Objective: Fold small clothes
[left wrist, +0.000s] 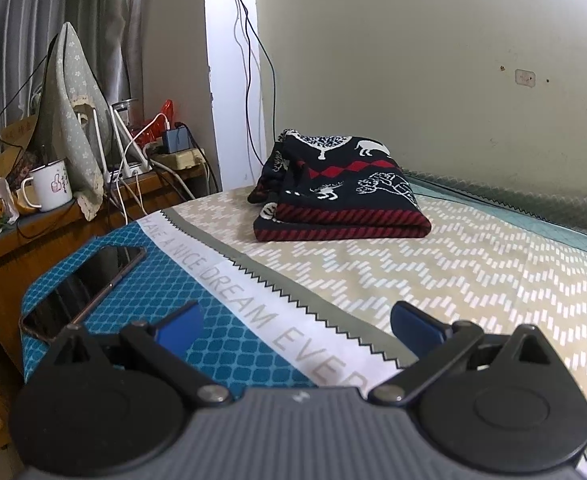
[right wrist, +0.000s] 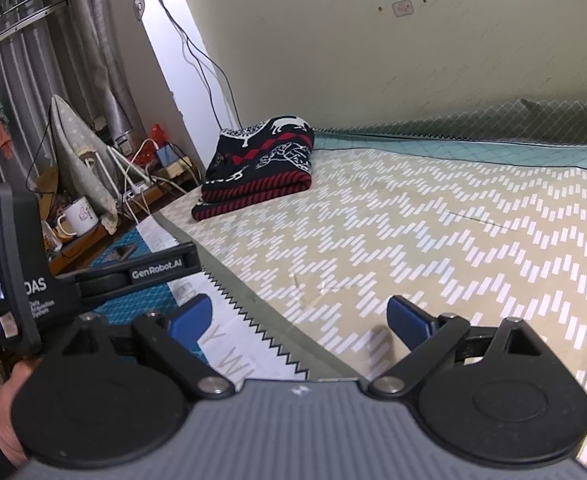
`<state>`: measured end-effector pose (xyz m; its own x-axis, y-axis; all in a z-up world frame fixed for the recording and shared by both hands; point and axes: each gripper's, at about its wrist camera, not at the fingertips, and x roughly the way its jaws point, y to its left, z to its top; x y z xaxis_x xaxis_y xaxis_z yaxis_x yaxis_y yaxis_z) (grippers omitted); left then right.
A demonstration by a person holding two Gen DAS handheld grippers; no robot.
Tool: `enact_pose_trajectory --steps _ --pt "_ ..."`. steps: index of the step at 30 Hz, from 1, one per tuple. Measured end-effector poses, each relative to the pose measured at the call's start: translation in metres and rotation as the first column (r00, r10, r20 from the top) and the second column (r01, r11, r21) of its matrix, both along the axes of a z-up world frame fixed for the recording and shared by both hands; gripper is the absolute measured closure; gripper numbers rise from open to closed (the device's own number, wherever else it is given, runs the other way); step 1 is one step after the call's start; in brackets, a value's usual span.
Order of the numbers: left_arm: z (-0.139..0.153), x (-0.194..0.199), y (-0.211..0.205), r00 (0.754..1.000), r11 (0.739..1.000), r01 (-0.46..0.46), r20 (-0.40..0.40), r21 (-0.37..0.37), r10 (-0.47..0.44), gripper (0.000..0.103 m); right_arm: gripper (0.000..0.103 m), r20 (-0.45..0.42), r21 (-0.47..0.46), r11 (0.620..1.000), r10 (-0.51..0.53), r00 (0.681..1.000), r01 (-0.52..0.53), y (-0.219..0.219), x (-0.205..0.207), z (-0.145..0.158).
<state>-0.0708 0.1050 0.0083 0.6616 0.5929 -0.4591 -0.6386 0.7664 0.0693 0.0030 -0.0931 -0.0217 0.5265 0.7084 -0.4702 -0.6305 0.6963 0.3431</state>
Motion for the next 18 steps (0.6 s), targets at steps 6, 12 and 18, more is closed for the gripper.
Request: enact_pose_trajectory --steps 6,12,18 --pt "0.0003 -0.0002 -0.0029 1.000 1.000 0.011 0.001 0.018 -0.011 0.000 0.014 -0.006 -0.002 1.000 0.009 1.000 -0.009 0.0008 0.0002 0.0002" --pt "0.0001 0.0007 -0.0031 1.000 1.000 0.015 -0.010 0.017 -0.015 0.000 0.014 -0.006 -0.002 1.000 0.006 1.000 -0.006 0.0000 0.0008 0.0005" --pt "-0.0002 0.0030 -0.0028 1.000 1.000 0.003 -0.027 0.023 -0.002 0.000 0.014 -0.009 -0.006 1.000 0.005 1.000 -0.005 0.0000 0.0016 -0.0001"
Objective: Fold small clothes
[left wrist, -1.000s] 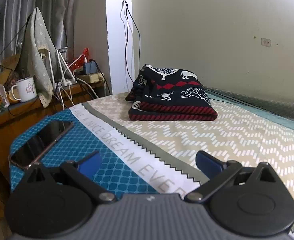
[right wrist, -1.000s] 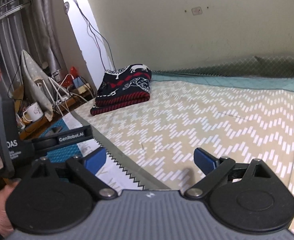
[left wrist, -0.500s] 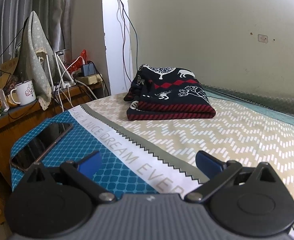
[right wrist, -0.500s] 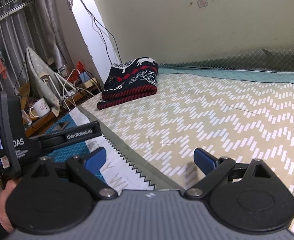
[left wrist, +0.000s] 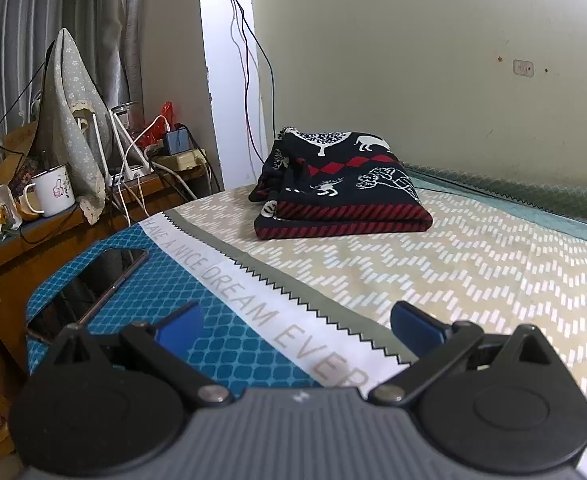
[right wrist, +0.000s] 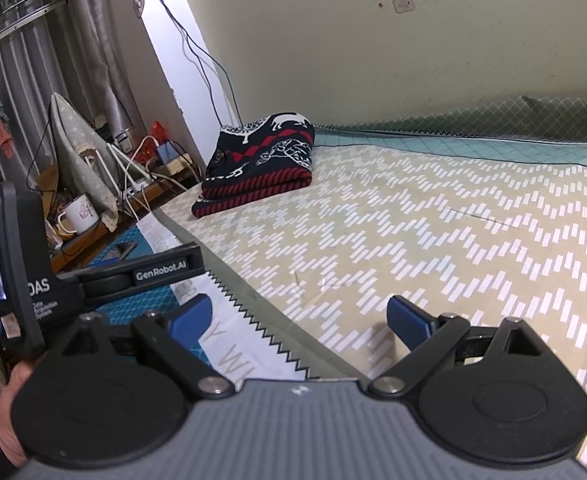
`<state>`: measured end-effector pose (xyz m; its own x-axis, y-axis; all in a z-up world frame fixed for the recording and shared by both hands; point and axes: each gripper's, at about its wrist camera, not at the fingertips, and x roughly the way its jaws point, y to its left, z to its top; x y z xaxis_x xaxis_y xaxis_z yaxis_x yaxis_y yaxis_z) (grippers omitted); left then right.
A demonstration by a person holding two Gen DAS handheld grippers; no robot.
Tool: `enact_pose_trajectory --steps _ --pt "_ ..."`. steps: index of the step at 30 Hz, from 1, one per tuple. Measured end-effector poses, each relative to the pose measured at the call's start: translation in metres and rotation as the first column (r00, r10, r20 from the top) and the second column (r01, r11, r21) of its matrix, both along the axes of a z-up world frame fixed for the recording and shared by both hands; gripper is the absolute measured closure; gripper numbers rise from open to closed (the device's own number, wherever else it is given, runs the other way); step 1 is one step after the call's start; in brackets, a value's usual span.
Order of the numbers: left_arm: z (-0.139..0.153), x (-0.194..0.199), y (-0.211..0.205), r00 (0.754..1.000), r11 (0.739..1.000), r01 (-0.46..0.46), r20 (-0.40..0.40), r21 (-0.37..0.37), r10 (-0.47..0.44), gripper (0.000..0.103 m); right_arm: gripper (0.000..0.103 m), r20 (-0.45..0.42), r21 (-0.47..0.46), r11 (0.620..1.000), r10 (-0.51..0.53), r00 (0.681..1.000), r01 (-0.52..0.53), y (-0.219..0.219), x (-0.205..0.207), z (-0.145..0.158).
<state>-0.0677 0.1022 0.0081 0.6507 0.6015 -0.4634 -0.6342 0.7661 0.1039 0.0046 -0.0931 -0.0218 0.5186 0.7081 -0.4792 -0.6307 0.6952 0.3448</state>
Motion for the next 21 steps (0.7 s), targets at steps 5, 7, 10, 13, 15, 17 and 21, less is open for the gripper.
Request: enact_pose_trajectory --steps 5,7,10,13,15,17,21 --pt "0.000 0.000 0.000 1.000 1.000 -0.004 -0.006 0.004 0.004 0.000 0.014 0.003 -0.002 1.000 -0.011 1.000 0.011 -0.001 0.001 0.001" --pt "0.000 0.000 0.000 1.000 1.000 -0.006 -0.007 0.005 0.006 0.000 0.014 0.009 -0.007 1.000 -0.024 1.000 0.024 -0.003 0.001 0.002" --pt "0.000 -0.001 0.000 1.000 1.000 -0.012 -0.008 0.007 0.012 0.000 0.014 0.042 -0.032 0.997 -0.064 0.997 0.065 -0.007 0.002 0.004" --pt "0.000 -0.001 -0.001 1.000 0.999 -0.027 -0.015 0.016 0.028 0.000 0.014 0.043 -0.042 0.995 -0.091 0.995 0.093 -0.010 0.005 0.004" --pt "0.000 0.000 -0.002 0.999 0.999 -0.025 -0.021 0.025 0.026 0.000 0.014 0.042 -0.039 0.994 -0.104 0.994 0.105 -0.013 0.007 0.004" --pt "0.000 0.000 -0.004 0.999 0.999 -0.021 -0.025 0.039 0.022 0.000 0.014 0.045 -0.040 0.993 -0.108 0.993 0.110 -0.014 0.008 0.004" --pt "0.000 -0.001 -0.006 1.000 0.998 -0.017 -0.024 0.054 0.018 0.000 0.014 0.046 -0.042 0.992 -0.115 0.992 0.117 -0.017 0.009 0.004"
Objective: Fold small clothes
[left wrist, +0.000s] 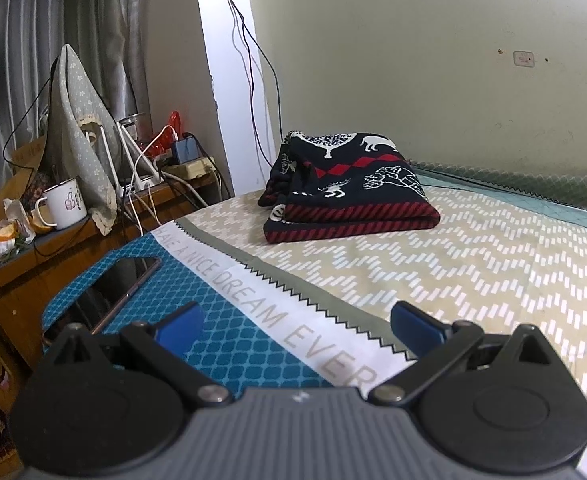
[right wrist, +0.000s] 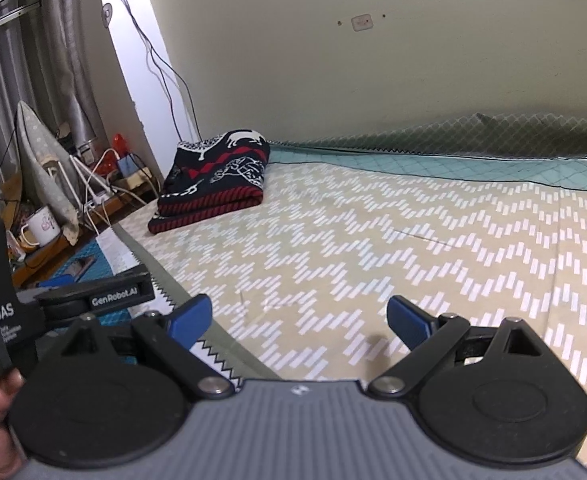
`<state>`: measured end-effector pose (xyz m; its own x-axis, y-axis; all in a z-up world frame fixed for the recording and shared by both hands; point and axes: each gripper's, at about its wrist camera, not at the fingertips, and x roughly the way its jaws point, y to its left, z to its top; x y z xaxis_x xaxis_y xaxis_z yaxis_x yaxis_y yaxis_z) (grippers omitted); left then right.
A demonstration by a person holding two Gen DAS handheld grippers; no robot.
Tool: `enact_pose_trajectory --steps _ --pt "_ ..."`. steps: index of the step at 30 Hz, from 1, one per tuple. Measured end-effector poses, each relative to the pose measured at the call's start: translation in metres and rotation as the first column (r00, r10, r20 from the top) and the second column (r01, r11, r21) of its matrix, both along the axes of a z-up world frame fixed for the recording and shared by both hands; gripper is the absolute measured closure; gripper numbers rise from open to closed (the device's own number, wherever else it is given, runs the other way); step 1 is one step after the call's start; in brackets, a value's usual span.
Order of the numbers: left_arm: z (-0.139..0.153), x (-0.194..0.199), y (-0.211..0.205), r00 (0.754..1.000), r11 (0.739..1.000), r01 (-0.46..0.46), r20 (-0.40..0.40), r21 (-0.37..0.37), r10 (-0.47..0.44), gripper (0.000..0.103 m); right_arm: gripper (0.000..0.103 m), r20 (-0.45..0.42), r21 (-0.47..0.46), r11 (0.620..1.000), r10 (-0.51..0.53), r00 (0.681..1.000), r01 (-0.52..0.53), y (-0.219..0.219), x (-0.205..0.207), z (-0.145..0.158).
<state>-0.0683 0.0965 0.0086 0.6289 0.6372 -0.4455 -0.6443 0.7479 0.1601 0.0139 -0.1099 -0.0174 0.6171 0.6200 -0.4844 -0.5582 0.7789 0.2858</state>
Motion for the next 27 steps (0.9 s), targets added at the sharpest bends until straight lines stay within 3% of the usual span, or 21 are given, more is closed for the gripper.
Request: enact_pose_trajectory --steps 16,27 --pt "0.0015 -0.0030 -0.0014 1.000 1.000 0.007 0.016 0.017 -0.008 0.000 0.014 -0.011 0.000 1.000 -0.004 1.000 0.004 -0.0012 0.0005 -0.0007" --pt "-0.0011 0.0006 -0.0053 0.999 0.999 -0.001 -0.041 0.048 0.003 0.000 0.014 -0.011 0.000 1.000 -0.004 1.000 0.004 -0.0011 0.0004 -0.0008"
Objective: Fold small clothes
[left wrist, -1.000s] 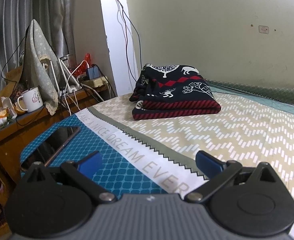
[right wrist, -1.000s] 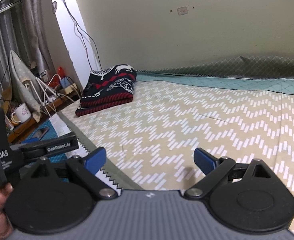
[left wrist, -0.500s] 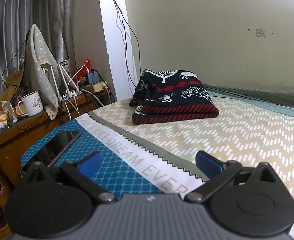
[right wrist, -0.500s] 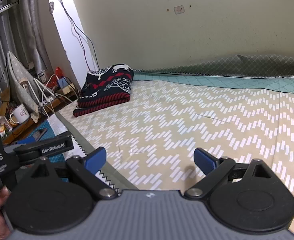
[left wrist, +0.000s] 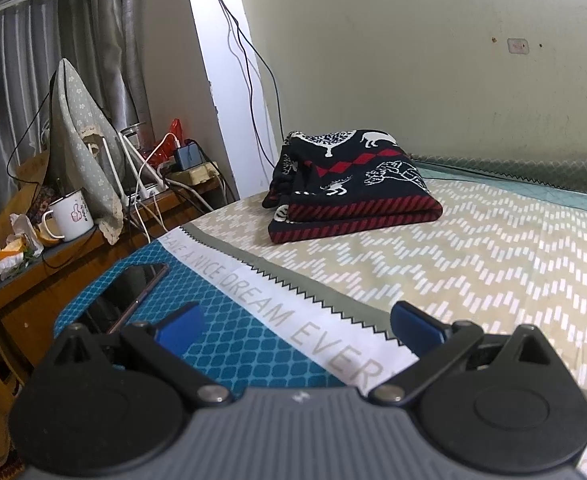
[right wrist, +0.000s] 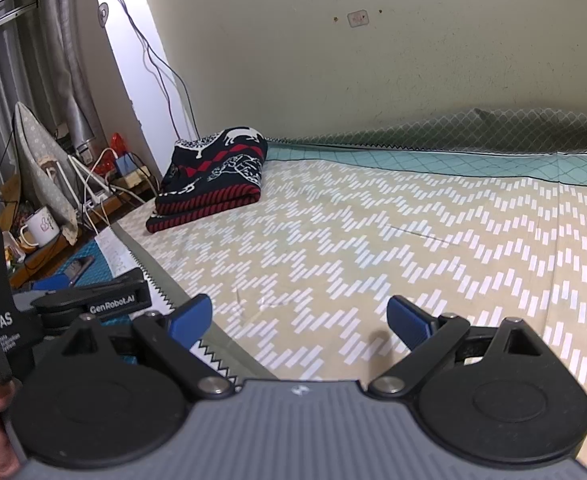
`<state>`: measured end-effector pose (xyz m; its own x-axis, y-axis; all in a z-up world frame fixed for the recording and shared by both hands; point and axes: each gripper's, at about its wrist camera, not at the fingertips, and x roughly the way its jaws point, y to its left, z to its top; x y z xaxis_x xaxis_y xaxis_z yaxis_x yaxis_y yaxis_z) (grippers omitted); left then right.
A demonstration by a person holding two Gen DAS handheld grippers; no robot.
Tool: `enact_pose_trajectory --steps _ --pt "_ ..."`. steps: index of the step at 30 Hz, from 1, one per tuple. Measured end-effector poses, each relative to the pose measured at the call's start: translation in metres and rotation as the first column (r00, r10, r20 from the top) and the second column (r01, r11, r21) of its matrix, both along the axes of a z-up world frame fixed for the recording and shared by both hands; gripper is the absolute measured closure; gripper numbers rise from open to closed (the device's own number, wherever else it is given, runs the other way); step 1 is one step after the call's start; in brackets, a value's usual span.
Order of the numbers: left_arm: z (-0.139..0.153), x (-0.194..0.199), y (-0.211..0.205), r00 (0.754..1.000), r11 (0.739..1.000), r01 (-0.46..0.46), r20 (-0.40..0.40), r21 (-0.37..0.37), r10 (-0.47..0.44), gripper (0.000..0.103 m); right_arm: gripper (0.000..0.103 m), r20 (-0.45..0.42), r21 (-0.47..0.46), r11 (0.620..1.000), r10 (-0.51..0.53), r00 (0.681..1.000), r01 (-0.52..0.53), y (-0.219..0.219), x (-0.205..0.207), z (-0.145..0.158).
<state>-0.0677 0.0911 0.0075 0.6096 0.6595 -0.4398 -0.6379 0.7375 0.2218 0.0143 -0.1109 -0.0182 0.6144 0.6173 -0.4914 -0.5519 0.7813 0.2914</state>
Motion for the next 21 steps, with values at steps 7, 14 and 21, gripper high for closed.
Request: enact_pose_trajectory --steps 7,14,21 --pt "0.001 -0.001 0.004 1.000 1.000 0.004 -0.004 -0.024 -0.004 0.000 0.014 -0.001 0.000 1.000 -0.001 1.000 0.001 0.000 0.000 0.000" --pt "0.005 -0.005 0.006 1.000 0.996 0.029 -0.011 -0.079 -0.030 0.000 0.014 0.001 -0.001 1.000 0.005 1.000 -0.005 0.001 -0.001 -0.001" --pt "0.017 -0.008 0.004 1.000 0.998 0.028 -0.009 -0.064 -0.029 0.000 0.014 0.008 0.001 1.000 0.013 1.000 -0.013 0.000 -0.003 0.001"
